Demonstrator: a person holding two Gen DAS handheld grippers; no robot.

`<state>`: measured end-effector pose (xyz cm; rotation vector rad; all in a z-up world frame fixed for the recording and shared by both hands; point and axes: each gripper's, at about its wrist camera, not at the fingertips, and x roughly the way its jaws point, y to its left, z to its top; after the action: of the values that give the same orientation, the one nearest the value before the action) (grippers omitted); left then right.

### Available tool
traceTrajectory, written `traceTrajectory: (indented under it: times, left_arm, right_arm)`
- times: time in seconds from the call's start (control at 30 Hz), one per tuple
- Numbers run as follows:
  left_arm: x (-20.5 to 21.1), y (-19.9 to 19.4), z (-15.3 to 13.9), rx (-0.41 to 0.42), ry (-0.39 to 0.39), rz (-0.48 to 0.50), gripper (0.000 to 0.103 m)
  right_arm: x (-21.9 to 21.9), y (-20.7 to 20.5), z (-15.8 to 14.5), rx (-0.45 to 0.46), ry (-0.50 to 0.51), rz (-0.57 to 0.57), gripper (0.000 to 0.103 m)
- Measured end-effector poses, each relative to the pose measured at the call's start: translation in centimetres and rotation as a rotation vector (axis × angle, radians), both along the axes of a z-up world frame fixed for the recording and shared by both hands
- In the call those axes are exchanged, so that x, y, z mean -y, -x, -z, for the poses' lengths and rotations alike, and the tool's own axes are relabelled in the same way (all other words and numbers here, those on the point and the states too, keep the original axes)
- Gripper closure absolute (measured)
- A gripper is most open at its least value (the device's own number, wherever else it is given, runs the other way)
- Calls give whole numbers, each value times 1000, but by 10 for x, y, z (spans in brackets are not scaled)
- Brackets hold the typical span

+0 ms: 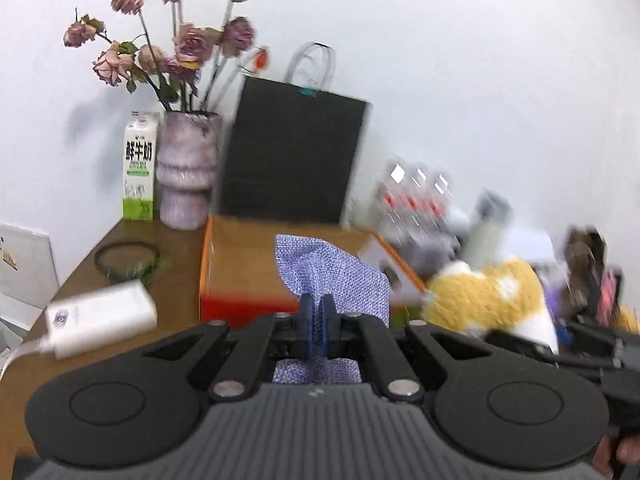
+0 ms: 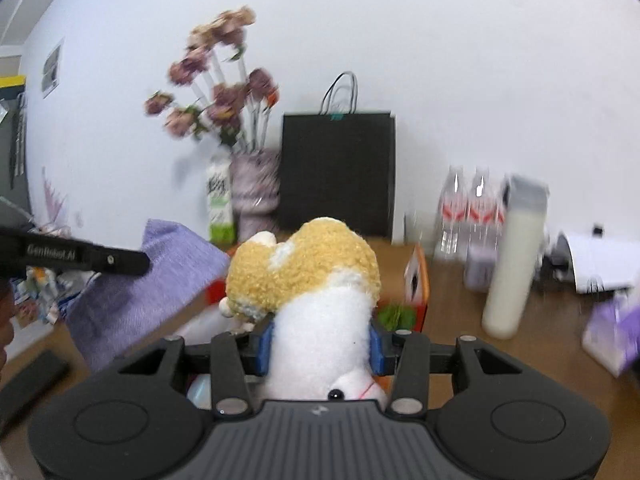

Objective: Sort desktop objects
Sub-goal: 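Carry the plush toy into the box with right gripper while left carries purple pouch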

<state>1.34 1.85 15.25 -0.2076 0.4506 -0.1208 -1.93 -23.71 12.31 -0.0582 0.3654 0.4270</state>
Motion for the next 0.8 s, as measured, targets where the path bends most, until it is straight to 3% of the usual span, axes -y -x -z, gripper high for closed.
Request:
traceTrajectory:
  times: [0.13, 0.2, 0.3, 0.4, 0.63, 0.73, 0.8]
  left_arm:
    - [-20, -106, -2, -87, 81, -46, 99]
    - [-26, -154, 12, -137, 71, -67, 99]
    - [-26, -227, 39, -230, 8, -127, 99]
    - [-38, -272, 67, -331, 26, -167, 99]
    - [-45, -306, 103, -419, -52, -201, 93]
    - [-44, -310, 104, -418, -87, -183, 85]
    - [-46, -313, 100, -439, -40, -168, 63]
  right_arm:
    - [-18, -109, -24, -61, 33, 38, 60]
    - [-29, -169, -24, -116, 57, 62, 60]
    - [-48, -255, -11, -187, 105, 62, 60]
    - [-58, -317, 19, -310, 111, 64, 60]
    - [-78, -382, 85, -517, 180, 82, 60]
    - [-78, -386, 89, -560, 165, 115, 58]
    - [-79, -384, 90, -570, 165, 112, 56]
